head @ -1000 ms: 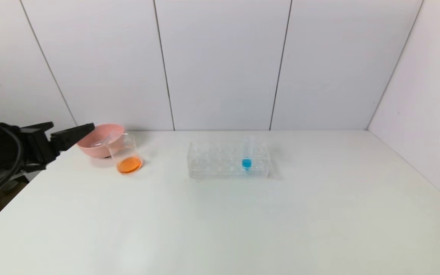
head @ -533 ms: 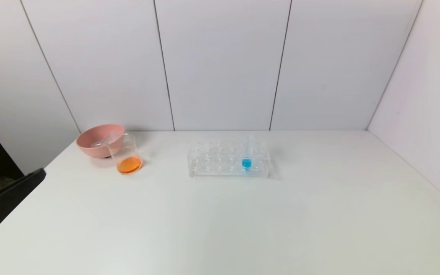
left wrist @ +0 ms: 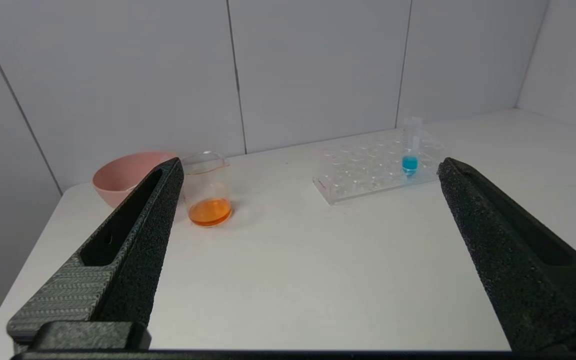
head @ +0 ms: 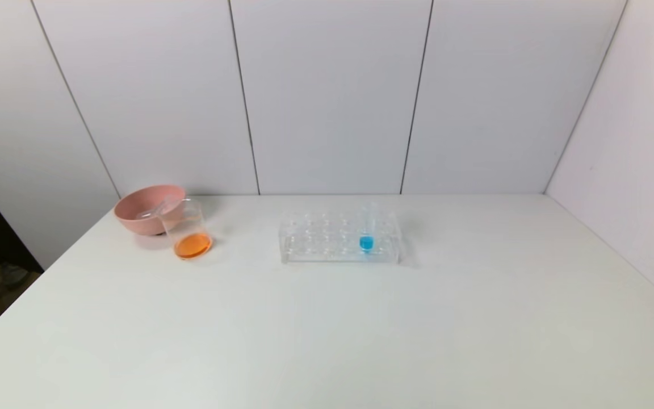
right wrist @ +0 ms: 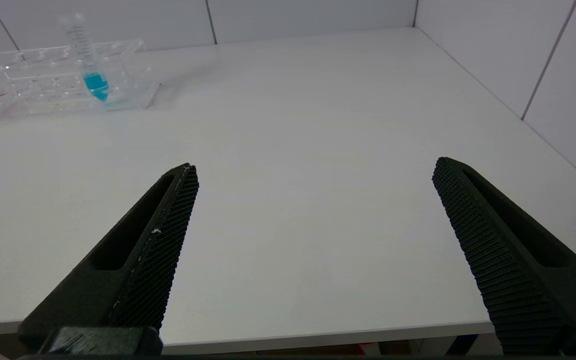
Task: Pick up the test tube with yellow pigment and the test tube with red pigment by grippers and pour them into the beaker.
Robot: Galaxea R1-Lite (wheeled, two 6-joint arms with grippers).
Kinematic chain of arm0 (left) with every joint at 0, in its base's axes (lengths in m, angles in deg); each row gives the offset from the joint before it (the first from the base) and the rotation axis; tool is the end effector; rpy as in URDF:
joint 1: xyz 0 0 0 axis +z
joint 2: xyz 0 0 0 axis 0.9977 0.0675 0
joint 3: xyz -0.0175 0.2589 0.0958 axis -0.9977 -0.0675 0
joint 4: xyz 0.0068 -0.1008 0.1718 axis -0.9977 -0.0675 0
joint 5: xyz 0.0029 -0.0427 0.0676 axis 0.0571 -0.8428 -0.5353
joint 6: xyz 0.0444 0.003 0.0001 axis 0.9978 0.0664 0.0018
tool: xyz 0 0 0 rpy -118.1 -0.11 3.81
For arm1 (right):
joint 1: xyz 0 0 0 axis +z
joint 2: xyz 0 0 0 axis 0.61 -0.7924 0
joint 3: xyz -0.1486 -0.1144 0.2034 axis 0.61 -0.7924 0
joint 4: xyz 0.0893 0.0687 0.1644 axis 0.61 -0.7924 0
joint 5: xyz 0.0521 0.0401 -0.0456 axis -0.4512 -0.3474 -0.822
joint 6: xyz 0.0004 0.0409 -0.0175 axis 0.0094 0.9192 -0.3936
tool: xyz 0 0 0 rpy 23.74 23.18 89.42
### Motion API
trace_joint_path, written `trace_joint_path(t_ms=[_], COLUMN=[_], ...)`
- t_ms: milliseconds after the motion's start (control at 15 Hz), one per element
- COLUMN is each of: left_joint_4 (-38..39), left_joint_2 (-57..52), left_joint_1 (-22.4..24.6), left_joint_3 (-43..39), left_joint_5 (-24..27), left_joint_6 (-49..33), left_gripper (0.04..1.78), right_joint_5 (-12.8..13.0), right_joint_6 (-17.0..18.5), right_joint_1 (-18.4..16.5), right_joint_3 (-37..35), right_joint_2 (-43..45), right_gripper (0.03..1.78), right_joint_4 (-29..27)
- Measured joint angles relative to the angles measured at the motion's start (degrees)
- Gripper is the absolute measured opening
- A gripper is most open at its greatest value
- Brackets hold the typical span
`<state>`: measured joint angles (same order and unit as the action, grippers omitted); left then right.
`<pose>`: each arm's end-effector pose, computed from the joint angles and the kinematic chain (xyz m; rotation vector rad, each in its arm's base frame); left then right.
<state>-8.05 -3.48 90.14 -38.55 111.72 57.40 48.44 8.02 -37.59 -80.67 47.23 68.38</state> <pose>0.0351 -0.0141 0.1929 0.0043 -0.2395 -0.3161 0.0324 -0.0017 0.0760 0.0902 -0.0057 -0.0375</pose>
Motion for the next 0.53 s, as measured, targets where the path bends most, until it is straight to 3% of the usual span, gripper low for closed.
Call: trace_joint_path(t_ms=[400, 533], left_joint_4=[-8.7, -9.5], left_joint_2=[-9.1, -13.3], left_joint_1=[-3.6, -3.7], left_joint_3=[1.2, -0.1], left_joint_5=[-1.2, -6.1], left_joint_6=[0.5, 1.0], left_gripper=[1.77, 1.78], right_joint_5=[0.0, 0.0], right_joint_6=[0.0, 0.0], right_joint_1=[0.0, 0.0], right_joint_3=[0.0, 0.0], right_joint_2=[0.0, 0.0], right_gripper=[1.71, 1.71], right_joint_4=[0.0, 0.0])
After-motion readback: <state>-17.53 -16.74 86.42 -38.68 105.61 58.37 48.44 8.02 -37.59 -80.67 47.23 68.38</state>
